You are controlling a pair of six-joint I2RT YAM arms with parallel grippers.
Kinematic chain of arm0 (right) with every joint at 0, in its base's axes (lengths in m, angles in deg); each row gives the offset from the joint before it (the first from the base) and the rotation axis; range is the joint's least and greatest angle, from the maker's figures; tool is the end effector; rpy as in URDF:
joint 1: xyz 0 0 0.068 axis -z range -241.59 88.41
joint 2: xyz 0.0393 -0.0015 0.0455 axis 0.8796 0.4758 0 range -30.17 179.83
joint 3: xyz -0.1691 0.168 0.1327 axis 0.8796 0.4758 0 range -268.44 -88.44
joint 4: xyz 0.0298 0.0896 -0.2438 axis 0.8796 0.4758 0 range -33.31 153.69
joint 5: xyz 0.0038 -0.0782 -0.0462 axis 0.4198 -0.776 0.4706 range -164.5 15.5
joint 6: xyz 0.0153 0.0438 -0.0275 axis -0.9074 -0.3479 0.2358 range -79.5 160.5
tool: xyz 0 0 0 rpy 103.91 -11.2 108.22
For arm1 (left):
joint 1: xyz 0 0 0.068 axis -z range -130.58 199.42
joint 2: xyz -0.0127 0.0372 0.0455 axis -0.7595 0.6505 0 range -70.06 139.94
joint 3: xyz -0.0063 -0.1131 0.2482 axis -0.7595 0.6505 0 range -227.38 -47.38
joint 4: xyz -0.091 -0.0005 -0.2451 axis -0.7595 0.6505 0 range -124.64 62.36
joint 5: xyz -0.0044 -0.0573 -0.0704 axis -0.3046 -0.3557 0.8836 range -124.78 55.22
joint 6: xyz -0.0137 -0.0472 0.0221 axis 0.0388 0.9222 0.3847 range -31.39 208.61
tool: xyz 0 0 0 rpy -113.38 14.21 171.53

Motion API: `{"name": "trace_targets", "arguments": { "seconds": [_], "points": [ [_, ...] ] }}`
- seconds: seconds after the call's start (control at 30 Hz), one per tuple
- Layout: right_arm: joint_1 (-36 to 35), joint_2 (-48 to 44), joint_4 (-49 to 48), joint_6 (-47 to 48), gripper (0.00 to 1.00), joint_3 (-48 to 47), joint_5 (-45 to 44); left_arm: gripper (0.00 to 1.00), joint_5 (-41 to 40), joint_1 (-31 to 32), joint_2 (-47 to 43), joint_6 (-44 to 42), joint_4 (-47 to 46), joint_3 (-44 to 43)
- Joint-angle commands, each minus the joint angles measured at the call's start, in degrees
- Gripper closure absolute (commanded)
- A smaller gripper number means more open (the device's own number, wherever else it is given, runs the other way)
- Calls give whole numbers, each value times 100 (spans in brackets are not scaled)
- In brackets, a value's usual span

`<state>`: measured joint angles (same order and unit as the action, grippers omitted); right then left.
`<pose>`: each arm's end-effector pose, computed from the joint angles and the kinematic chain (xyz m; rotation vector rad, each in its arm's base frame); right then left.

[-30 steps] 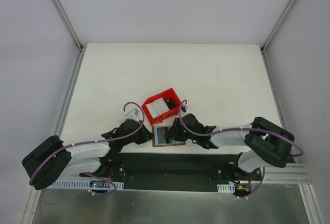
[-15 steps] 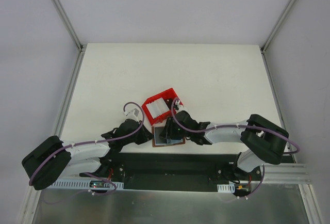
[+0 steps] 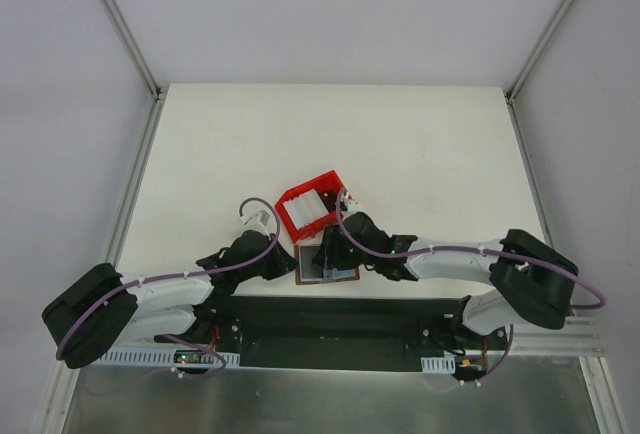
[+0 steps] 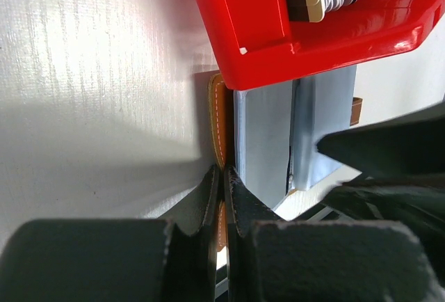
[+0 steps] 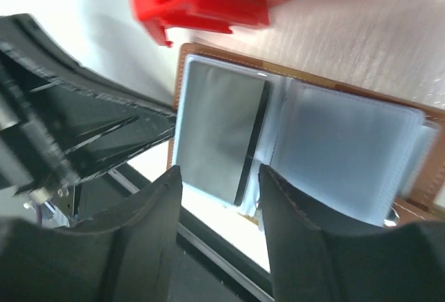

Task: Put the credit cards into the card holder
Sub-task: Insert the credit card into the card holder, then pick up the credit card from the storage box.

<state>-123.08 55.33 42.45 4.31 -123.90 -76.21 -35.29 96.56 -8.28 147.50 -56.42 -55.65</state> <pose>0.1401 0.2557 0.1634 -0.4975 2.2982 0.8827 0.1242 -0.1335 0.1273 -0.2437 2.3103 -1.0284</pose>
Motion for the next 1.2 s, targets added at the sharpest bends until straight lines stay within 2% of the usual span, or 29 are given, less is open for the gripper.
{"name": "trace_targets", "arguments": {
  "seconds": [0.0,0.1,0.2,0.43,0.6,0.9,1.17],
  "points": [
    [128,-946,903,874,44,-565,-250,100,-212,-38,62,-273,824,186],
    [348,-1096,1650,1411,34,-1101,-303,100,-274,-29,106,-308,860,133],
    [778,-869,1994,1763,27,-1602,30,100,-344,-29,115,-308,868,89],
    [1500,308,2478,2405,24,-2868,821,100,-388,-46,168,-405,912,-8],
    [1640,1109,2944,2660,23,-3712,814,100,-379,-55,168,-423,904,1],
    [2053,1891,3015,2740,24,-4188,621,100,-353,-82,194,-493,904,-52],
    [2247,1796,2971,2617,22,-3960,-2,100,-318,-99,300,-528,877,-96]
  ]
}}
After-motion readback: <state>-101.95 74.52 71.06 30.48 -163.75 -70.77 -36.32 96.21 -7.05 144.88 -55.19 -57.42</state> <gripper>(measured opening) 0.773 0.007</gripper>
